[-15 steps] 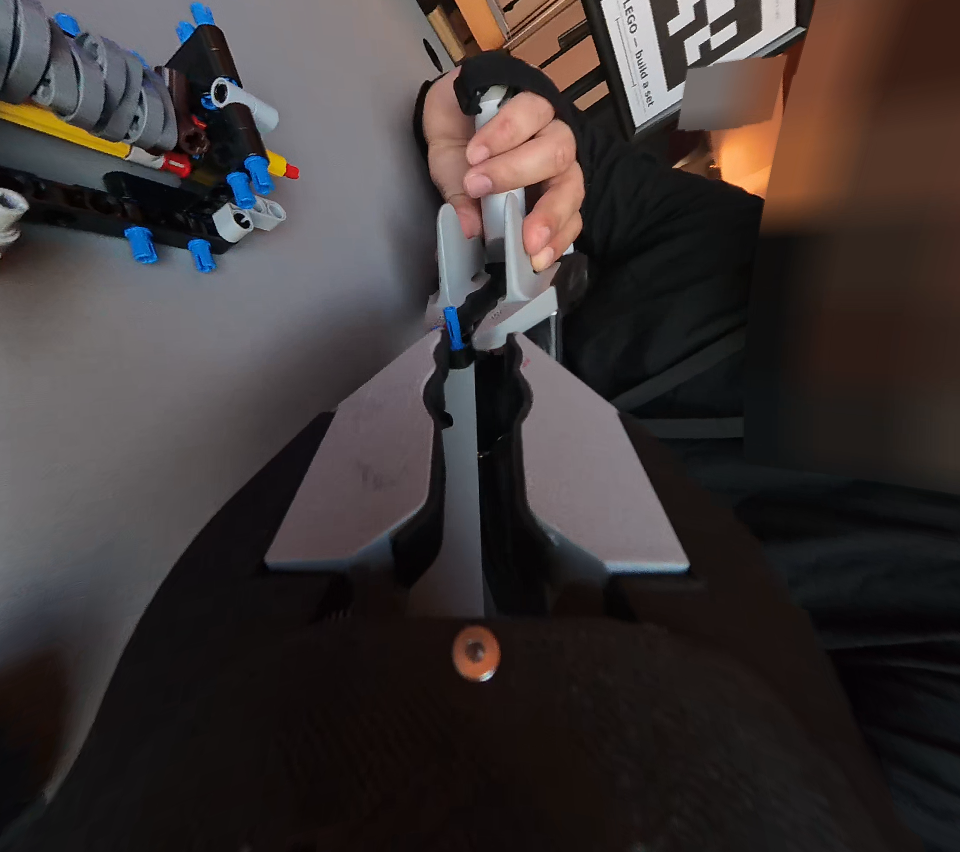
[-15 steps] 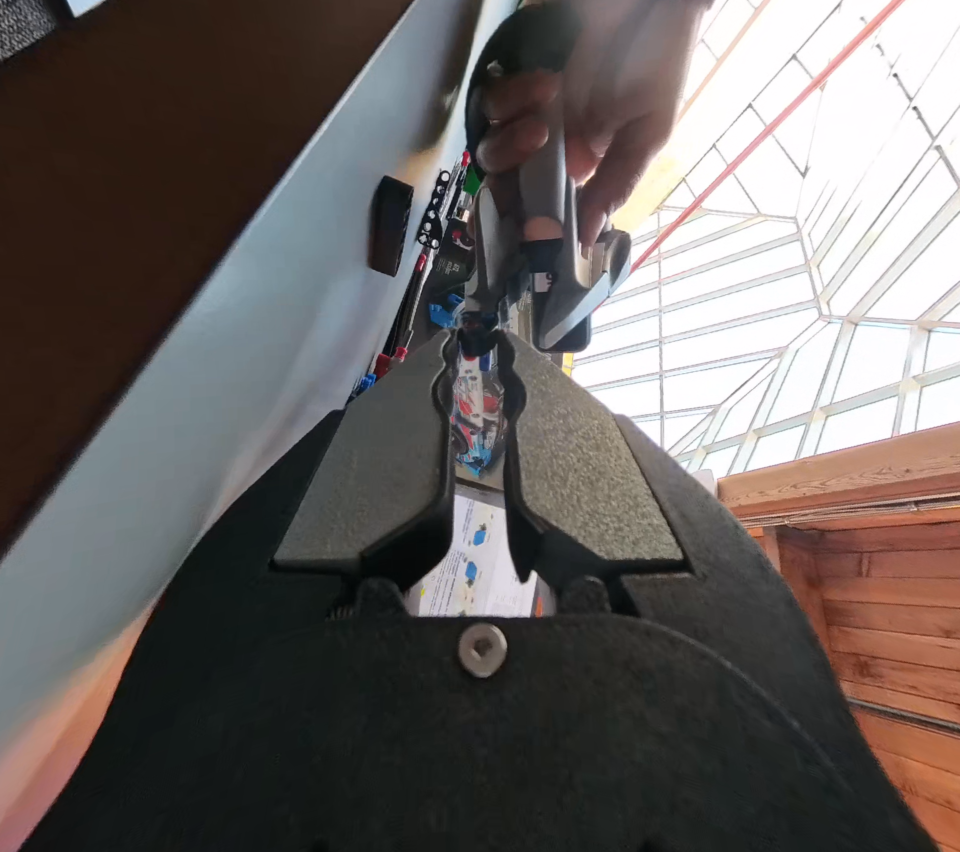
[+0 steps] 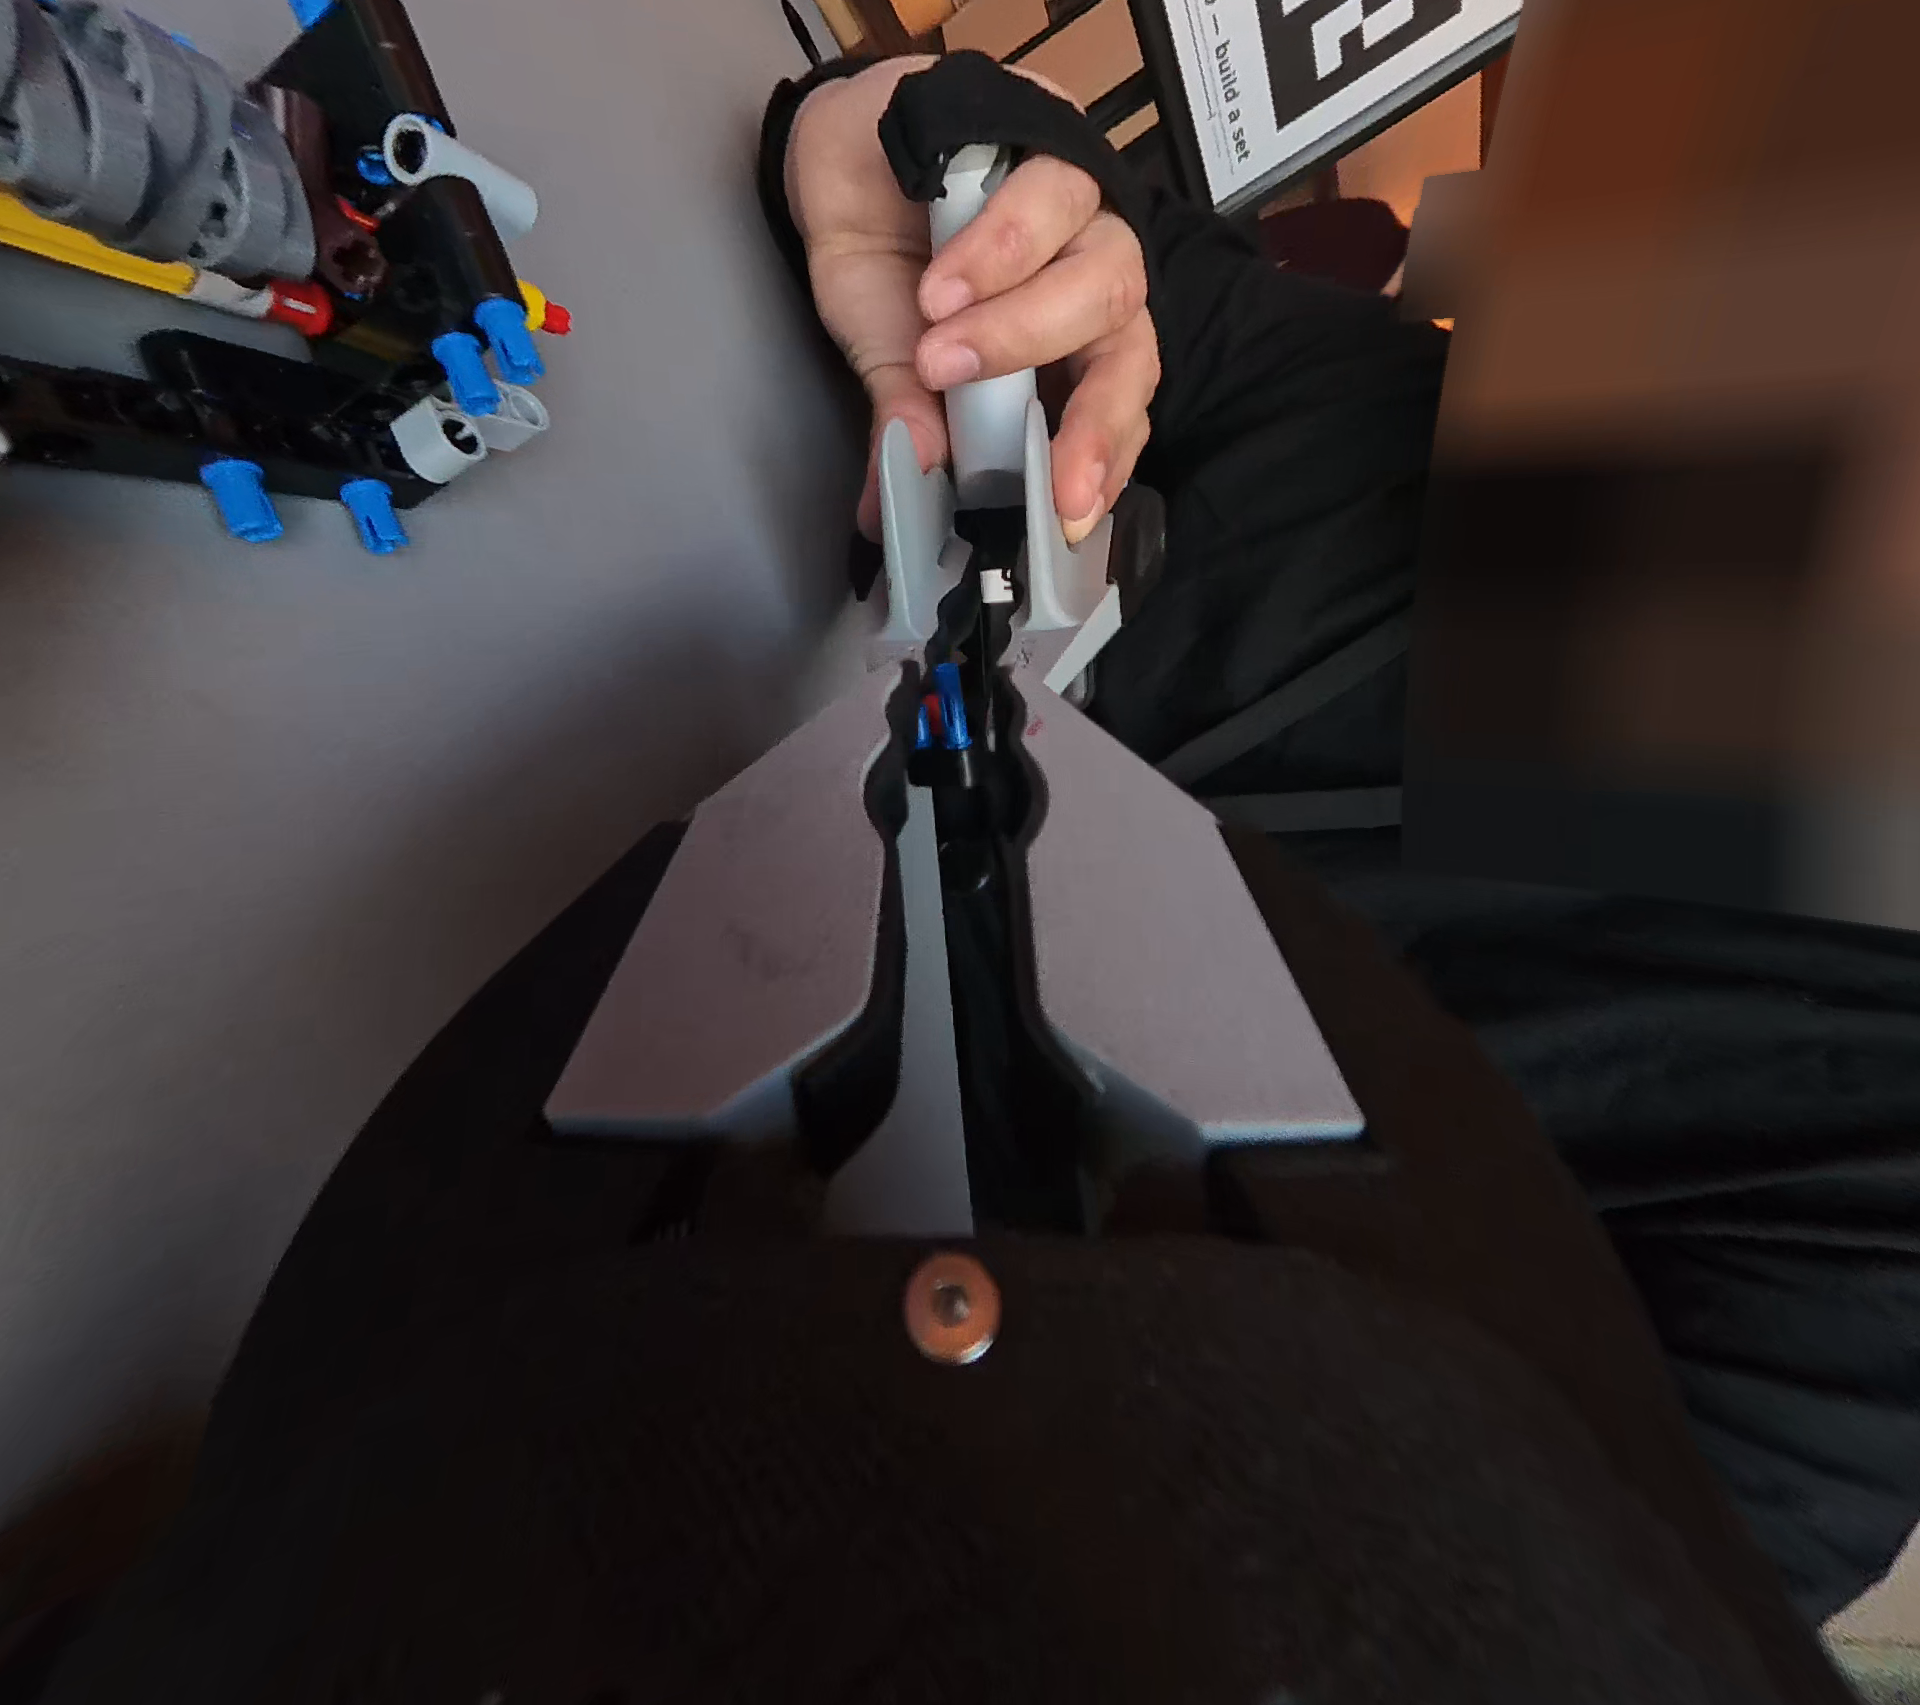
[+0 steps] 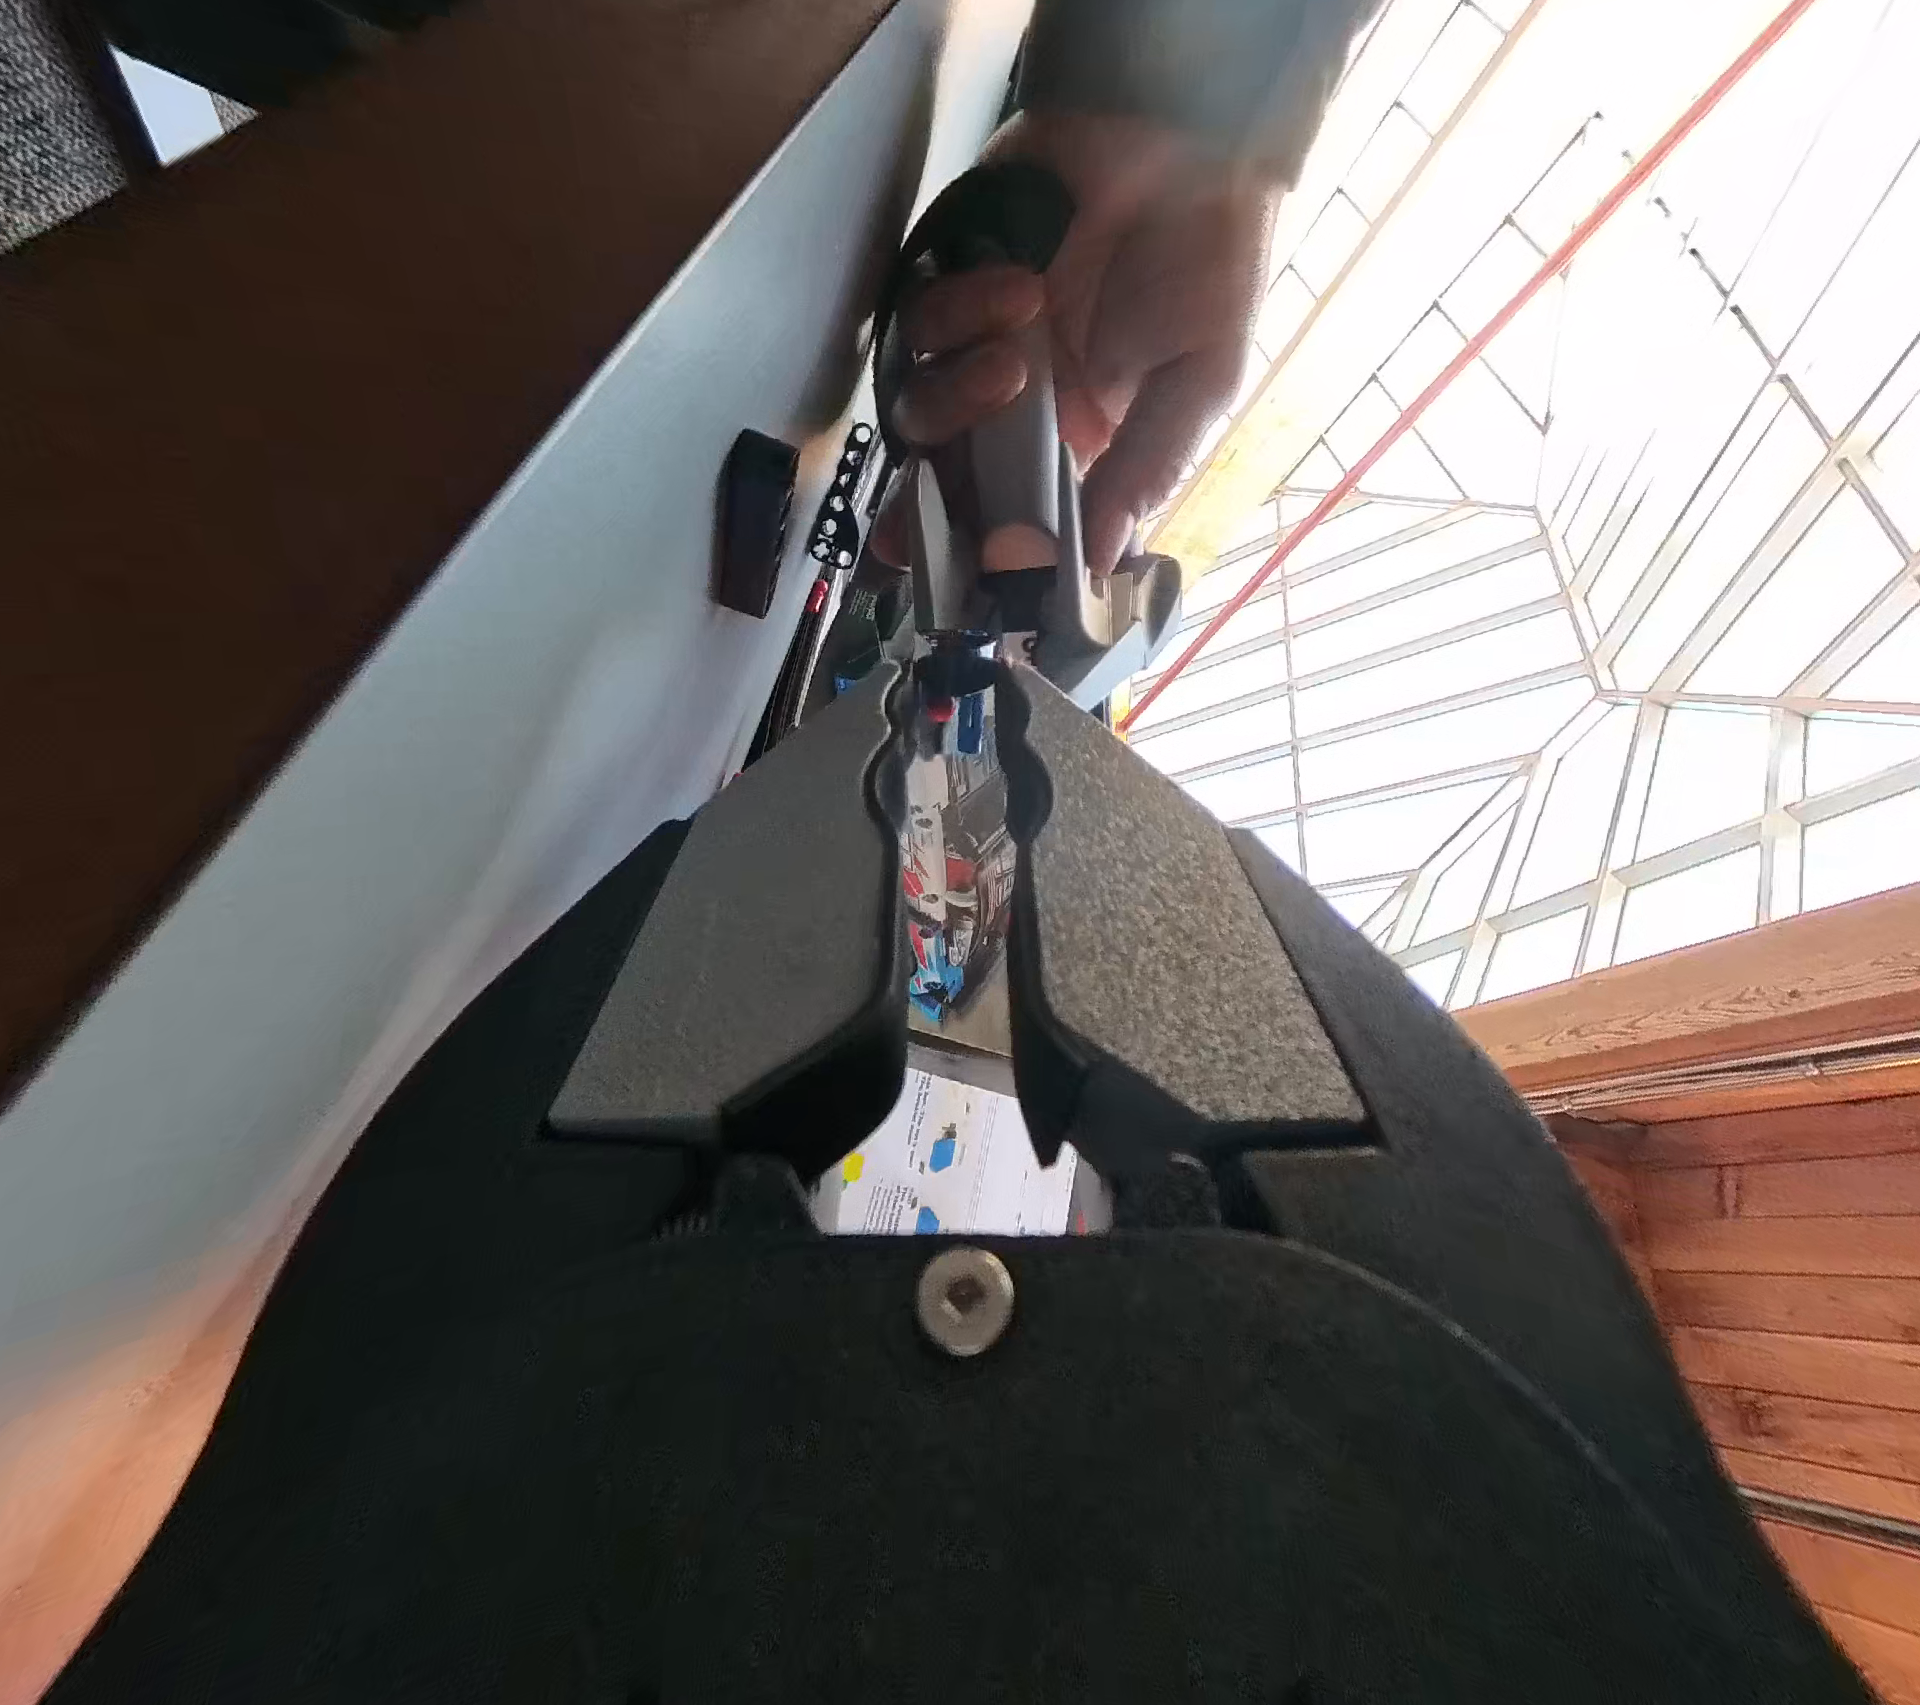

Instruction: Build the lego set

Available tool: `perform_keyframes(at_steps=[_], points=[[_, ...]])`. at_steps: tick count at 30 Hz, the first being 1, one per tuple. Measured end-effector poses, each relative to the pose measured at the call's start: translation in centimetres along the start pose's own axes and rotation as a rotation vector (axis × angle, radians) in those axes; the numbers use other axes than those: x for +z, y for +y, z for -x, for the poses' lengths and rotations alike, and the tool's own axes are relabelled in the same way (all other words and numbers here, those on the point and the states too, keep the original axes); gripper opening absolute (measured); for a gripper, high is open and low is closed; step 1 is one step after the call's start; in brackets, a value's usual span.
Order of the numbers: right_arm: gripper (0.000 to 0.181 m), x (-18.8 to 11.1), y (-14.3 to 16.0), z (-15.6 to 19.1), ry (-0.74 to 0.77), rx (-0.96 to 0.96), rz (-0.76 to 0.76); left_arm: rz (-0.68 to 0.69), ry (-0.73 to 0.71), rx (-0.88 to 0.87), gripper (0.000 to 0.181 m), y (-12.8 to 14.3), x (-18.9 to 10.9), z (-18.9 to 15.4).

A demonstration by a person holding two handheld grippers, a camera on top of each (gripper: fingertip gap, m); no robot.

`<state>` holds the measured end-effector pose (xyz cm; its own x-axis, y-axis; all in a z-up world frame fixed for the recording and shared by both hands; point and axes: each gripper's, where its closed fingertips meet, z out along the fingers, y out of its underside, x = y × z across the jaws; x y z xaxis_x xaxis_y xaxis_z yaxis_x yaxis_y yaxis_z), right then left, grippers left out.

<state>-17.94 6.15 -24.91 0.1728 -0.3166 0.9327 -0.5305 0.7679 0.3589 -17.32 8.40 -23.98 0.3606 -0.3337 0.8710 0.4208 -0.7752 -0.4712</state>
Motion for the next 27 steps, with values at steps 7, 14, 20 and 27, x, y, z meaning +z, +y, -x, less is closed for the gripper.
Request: perform_keyframes(at_steps=[7, 14, 20, 27], points=[[0.011, -0.3, 0.1, -0.5, -0.005, 0.07, 0.003, 0.013, 0.007, -0.012, 0.003, 0.2, 0.6, -0.3], [0.011, -1.1, 0.9, -2.2, -0.037, 0.406, -0.038, -0.153, -0.143, 0.091, 0.0, -1.7, -2.7, 0.2], [0.011, -1.2, 2.8, -2.9, -0.315, 1.299, -0.19, -0.136, -0.511, 0.3, 0.0, -0.2, -4.2, 2.8], [0.012, -1.8, 3.8, -2.2, -0.645, 1.987, -0.467, -0.151, -0.584, 0.445, 0.0, 0.9, -3.7, 1.5]])
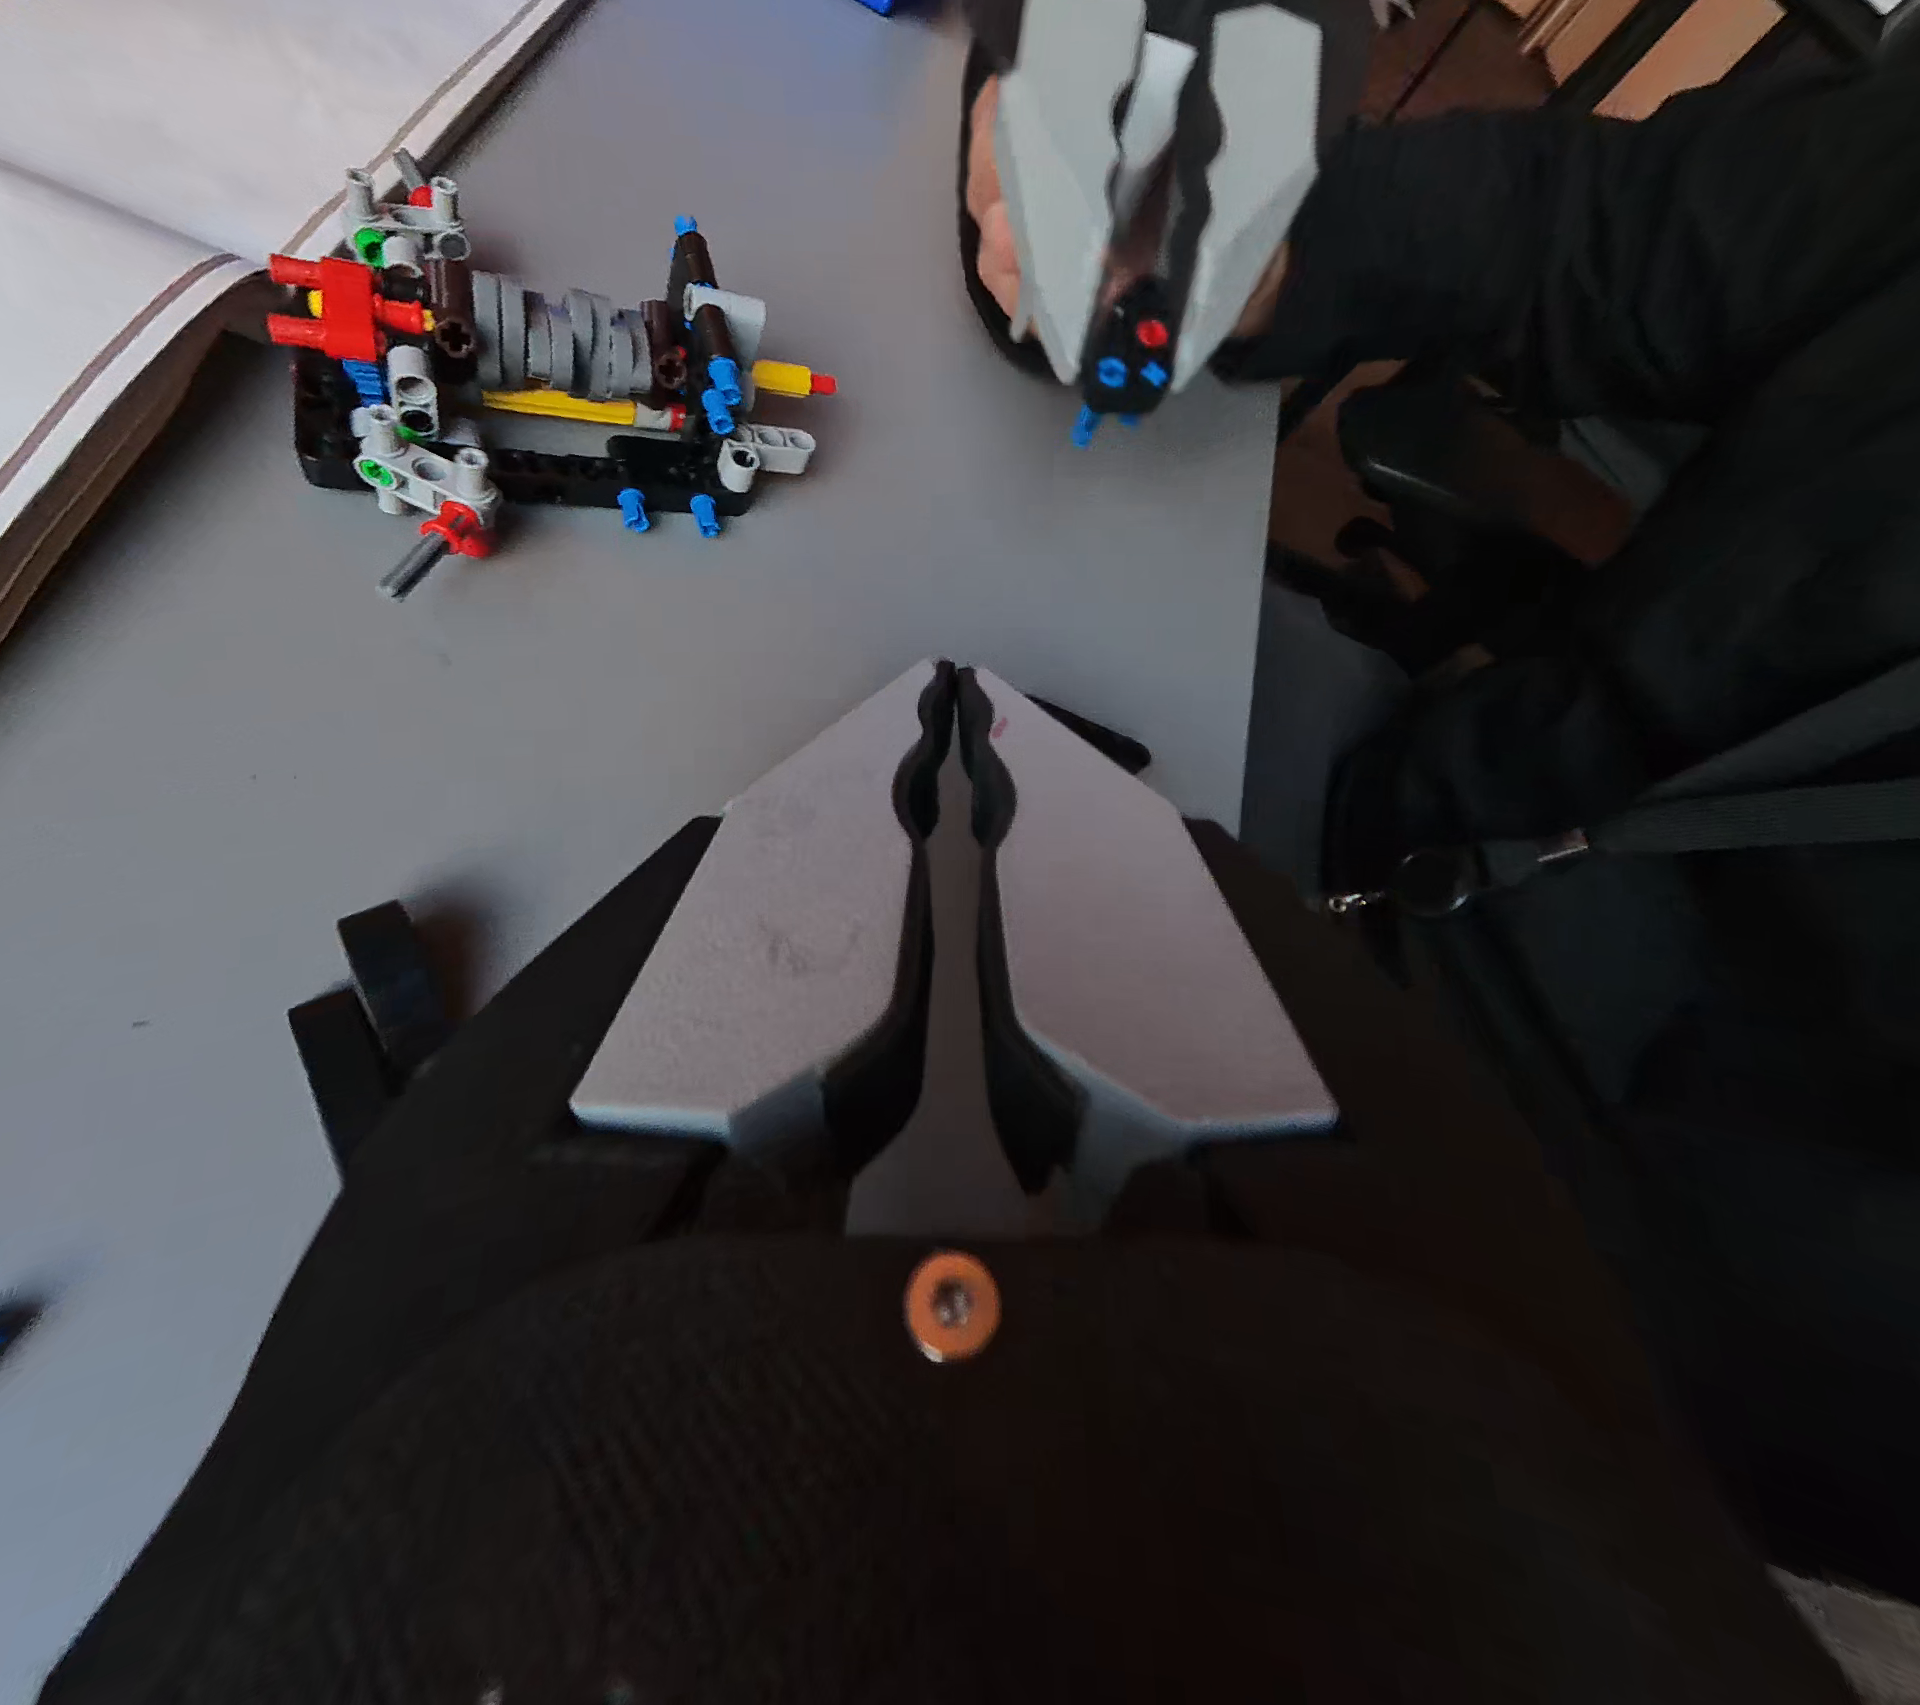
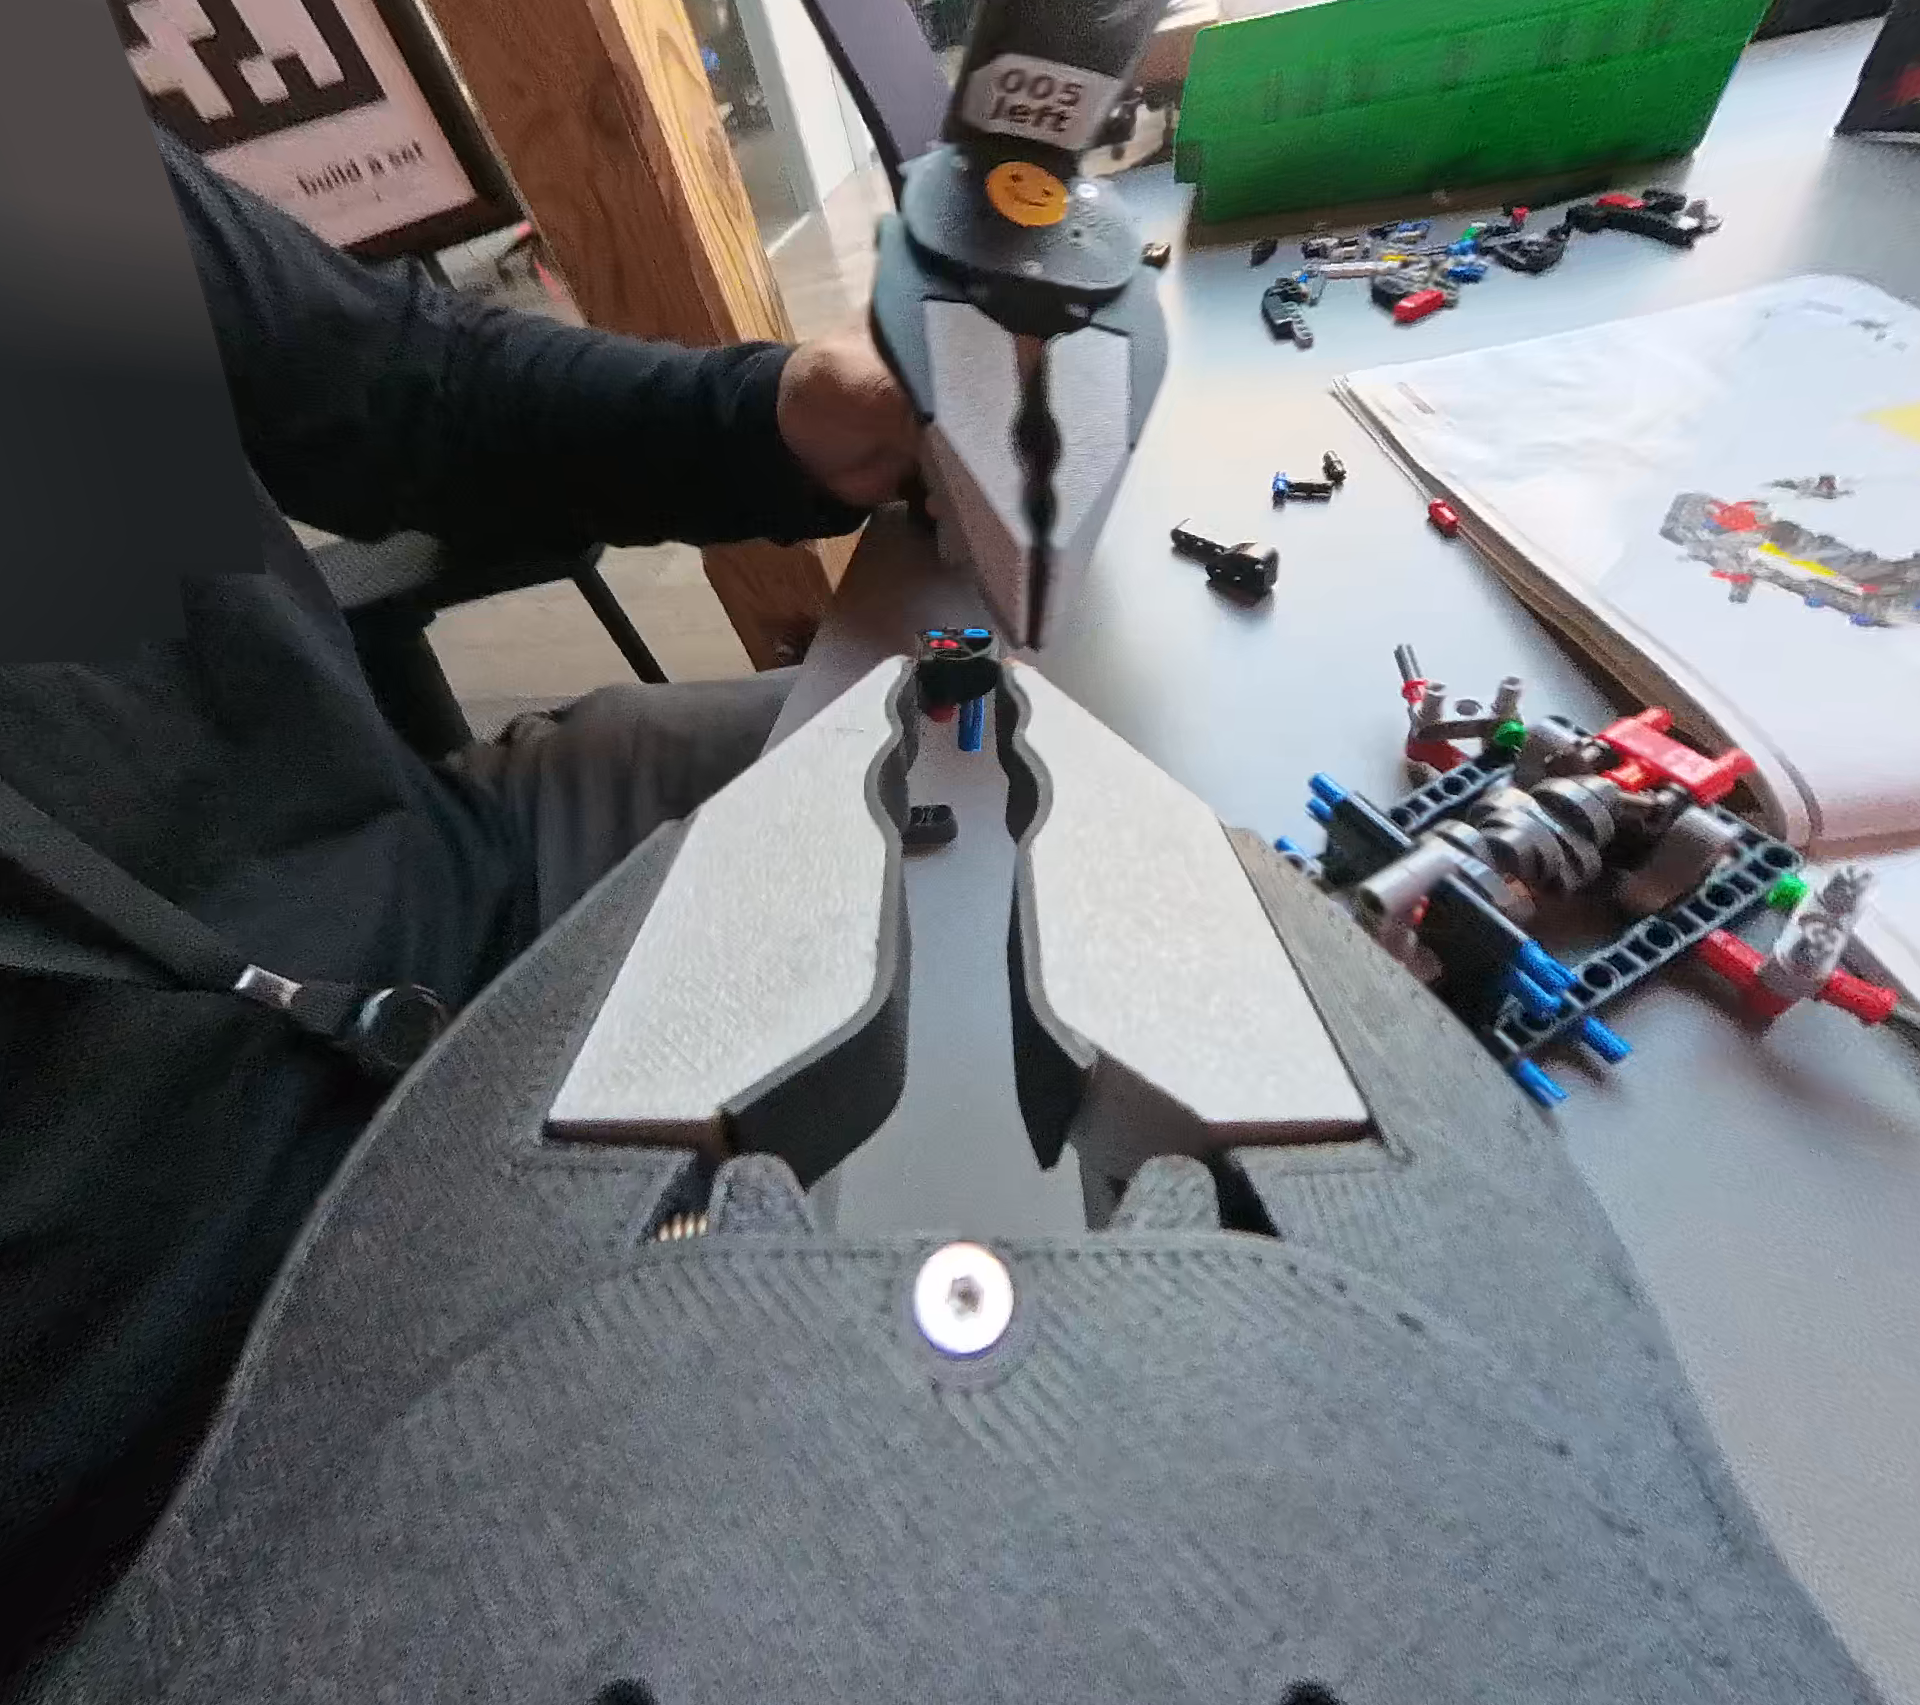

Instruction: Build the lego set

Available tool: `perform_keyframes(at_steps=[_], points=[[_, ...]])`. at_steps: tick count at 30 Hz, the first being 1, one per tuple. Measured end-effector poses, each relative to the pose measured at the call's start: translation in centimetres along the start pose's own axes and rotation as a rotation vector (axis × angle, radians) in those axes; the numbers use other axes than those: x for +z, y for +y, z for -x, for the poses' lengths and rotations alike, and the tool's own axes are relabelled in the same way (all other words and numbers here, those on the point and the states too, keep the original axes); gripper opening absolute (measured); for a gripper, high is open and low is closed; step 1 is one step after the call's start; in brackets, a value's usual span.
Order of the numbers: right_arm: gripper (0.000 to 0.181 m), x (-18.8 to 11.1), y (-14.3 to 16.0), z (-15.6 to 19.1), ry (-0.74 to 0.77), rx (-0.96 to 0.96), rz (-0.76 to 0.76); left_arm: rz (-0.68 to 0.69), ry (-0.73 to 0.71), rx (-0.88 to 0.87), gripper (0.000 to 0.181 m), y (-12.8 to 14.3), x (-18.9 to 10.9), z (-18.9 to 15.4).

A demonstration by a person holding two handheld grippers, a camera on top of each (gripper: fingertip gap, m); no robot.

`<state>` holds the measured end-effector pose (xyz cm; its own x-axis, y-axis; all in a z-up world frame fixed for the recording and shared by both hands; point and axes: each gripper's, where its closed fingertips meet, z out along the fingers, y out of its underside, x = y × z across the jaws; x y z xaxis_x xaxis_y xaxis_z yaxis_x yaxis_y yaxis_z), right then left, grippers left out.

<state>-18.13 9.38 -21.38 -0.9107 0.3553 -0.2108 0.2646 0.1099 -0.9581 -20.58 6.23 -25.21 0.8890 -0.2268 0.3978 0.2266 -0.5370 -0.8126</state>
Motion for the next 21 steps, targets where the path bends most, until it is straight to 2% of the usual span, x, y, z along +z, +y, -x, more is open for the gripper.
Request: perform_keyframes(at_steps=[8, 13, 18, 21], points=[[0.012, -0.2, 0.2, -0.1, 0.003, -0.049, 0.017, 0.0, 0.013, 0.025, 0.004, -0.2, 1.1, -1.3], [0.012, -0.4, 0.0, 0.0, 0.062, -0.159, 0.028, -0.018, -0.071, 0.069, 0.0, -0.3, 0.5, -0.2], [0.012, -0.9, -0.4, -0.1, 0.059, -0.151, 0.009, -0.056, -0.16, 0.108, 0.0, -0.8, 0.0, 0.6], [0.012, -0.9, -0.4, 0.0, 0.045, -0.142, 0.006, -0.052, -0.167, 0.136, 0.0, -0.8, 0.0, 0.5]])
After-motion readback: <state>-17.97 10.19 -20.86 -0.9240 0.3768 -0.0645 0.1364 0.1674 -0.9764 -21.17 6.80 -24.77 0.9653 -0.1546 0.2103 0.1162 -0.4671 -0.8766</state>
